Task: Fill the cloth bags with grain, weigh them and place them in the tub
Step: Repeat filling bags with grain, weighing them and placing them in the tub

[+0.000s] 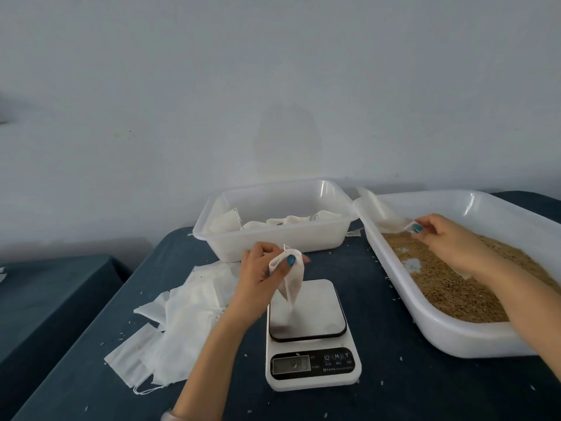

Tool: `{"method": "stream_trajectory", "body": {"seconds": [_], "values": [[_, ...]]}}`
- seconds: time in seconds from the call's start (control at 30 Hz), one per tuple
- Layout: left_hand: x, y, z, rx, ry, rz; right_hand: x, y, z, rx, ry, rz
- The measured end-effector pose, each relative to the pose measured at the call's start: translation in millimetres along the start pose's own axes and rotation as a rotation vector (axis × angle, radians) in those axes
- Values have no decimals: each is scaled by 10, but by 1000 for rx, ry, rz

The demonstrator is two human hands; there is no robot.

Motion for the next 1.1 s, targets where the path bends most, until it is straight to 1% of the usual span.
{"method": "stream_trajectory", "body": {"seconds": [0.07, 0.17, 0.23, 0.3, 0.37, 0.43, 0.47, 0.5, 0.53, 0.57, 0.6, 0.63, 0.67, 0.7, 0.73, 0.8, 0.83, 0.93, 1.03, 1.1], "values": [[13, 22, -47, -26, -7, 119, 162, 17, -31, -26, -141, 144], [7, 19, -70, -35, -50, 168, 336, -86, -15, -227, -318, 435], [-43, -37, -72, -71, -56, 152, 381, -175, 8, -358, -353, 552], [-175, -90, -66, -97, 1, 96, 367, -211, 21, -420, -350, 685], [-311, -101, -40, -91, 70, 43, 357, -203, 1, -395, -363, 757], [-380, -78, -2, -73, 82, 23, 306, -186, 5, -320, -362, 751], [-383, -65, 16, -63, 82, 18, 224, -169, 23, -241, -327, 766], [-382, -47, 27, -47, 87, 22, 103, -150, 41, -128, -256, 785], [-375, -27, 34, -27, 90, 34, -55, -153, 61, -5, -145, 785], [-371, -9, 38, 0, 88, 46, -232, -193, 103, 92, -3, 725], [-368, 9, 48, 27, 85, 61, -423, -263, 171, 151, 148, 615], [-375, 26, 52, 59, 84, 71, -597, -363, 251, 161, 286, 504], [-384, 40, 59, 90, 83, 85, -758, -495, 345, 132, 400, 419], [-403, 52, 66, 119, 84, 96, -874, -657, 419, 81, 471, 355], [-423, 62, 76, 145, 94, 108, -930, -833, 453, 25, 503, 307], [-467, 103, 94, 221, 132, 125, -884, -1115, 383, -27, 491, 228], [-491, 133, 101, 270, 152, 120, -803, -1209, 291, -25, 448, 177], [-559, 207, 112, 383, 213, 101, -428, -1344, -8, 55, 245, -31], [-645, 220, 118, 401, 280, 77, -89, -1477, -140, 128, 110, -111], [-666, 214, 123, 389, 298, 52, 29, -1534, -164, 132, 110, -149]]}}
Point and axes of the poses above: each hand's wrist, its own z-axis away from the middle knuckle, its own y-axis out of the back of the hand, x = y × z, the point moved 5 cm from there along -z, towards the middle knuckle, and after that the axes turned 11 degrees about -x, right-handed, at the moved point
